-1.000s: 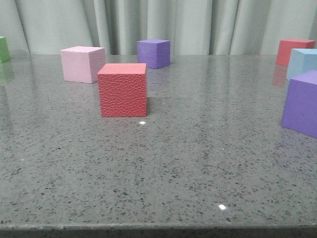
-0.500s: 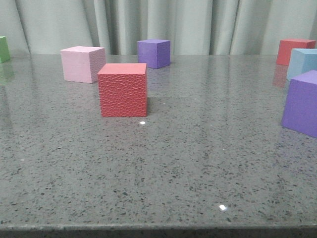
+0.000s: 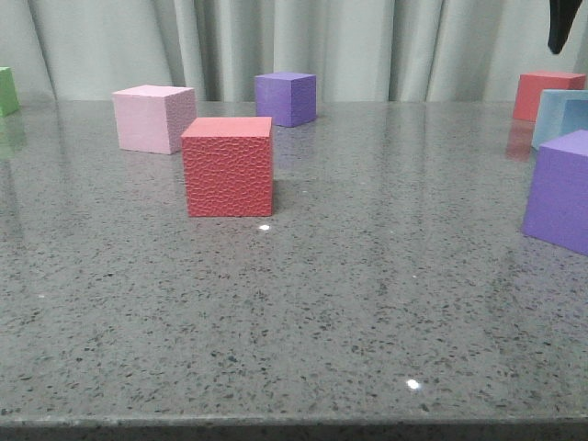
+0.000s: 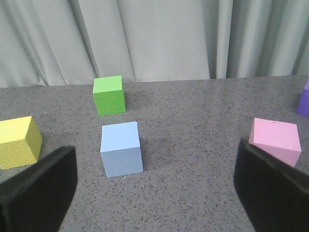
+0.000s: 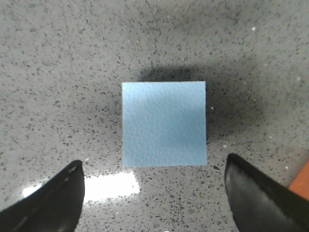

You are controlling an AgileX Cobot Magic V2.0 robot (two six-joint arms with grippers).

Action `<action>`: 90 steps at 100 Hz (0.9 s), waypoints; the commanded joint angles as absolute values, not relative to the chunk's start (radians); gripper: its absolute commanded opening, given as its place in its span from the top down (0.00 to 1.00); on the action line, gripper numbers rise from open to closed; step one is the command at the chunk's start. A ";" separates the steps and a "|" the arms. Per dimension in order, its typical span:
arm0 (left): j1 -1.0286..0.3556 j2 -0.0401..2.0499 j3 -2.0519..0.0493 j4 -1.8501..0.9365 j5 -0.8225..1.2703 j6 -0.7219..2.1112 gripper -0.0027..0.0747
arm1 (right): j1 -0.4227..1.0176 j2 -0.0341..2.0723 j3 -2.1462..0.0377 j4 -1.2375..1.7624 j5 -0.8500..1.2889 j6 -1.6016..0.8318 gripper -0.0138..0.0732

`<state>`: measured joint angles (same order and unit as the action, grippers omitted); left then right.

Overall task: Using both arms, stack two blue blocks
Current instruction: 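Lower the right gripper over the light blue cube beside the red cube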

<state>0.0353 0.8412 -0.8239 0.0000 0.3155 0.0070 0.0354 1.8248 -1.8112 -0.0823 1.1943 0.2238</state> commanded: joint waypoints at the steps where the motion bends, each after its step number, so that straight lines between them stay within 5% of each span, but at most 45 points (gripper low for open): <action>1: 0.037 0.838 -0.861 0.000 0.243 0.007 0.14 | 0.014 1.794 -1.849 -0.086 1.181 0.211 0.16; 90: 0.037 0.838 -0.861 0.000 0.253 0.007 0.14 | -0.002 1.911 -1.850 -0.035 1.086 0.191 0.16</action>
<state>0.0353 0.8412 -0.8246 0.0000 0.3221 0.0070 0.0054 1.9648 -1.8172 -0.0319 1.1245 0.2081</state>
